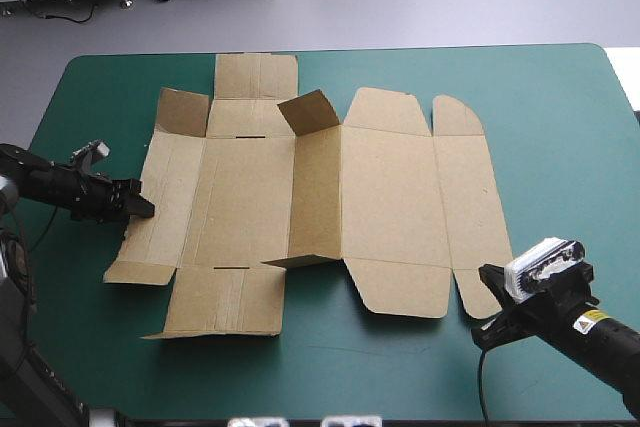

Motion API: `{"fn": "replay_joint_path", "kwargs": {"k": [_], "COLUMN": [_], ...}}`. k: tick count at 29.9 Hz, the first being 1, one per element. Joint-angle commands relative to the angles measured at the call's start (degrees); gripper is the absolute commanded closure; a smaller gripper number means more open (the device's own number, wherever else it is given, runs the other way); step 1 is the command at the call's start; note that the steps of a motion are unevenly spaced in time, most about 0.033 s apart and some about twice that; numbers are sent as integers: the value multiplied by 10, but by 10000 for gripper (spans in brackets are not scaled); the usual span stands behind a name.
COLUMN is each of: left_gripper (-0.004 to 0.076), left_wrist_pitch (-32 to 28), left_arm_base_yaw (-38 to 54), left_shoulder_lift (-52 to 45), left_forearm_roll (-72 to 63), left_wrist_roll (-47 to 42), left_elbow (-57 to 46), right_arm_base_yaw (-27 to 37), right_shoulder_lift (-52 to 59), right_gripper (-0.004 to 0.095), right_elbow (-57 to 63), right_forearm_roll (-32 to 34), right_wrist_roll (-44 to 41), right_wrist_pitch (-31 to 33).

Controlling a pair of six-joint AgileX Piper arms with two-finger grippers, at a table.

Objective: Fold the box

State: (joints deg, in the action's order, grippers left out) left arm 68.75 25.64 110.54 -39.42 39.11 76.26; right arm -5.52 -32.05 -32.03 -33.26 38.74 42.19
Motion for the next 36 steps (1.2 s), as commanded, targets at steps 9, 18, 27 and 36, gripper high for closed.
{"fn": "replay_joint_path", "kwargs": {"k": [9, 18, 27, 36], "left_gripper": [505, 462, 471, 724], "left_wrist_pitch": [53, 53, 53, 51], "left_arm_base_yaw": [-1, -7, -65, -70], "left_shoulder_lift": [-27, -27, -27, -28], "left_forearm_roll": [-111, -183, -136, -151], "left_wrist_roll": [14, 7, 5, 26], "left_elbow": [-34, -34, -34, 3], "right_arm_base_yaw": [-2, -2, -2, -2], "right_shoulder_lift": [-5, -5, -5, -5], "right_gripper": [927, 927, 927, 927], "right_elbow": [-19, -19, -22, -41], "right_forearm_roll": [-19, -19, -19, -27], "right_wrist_roll": [9, 10, 15, 15], "right_wrist_pitch": [-32, -32, -49, -35]}}
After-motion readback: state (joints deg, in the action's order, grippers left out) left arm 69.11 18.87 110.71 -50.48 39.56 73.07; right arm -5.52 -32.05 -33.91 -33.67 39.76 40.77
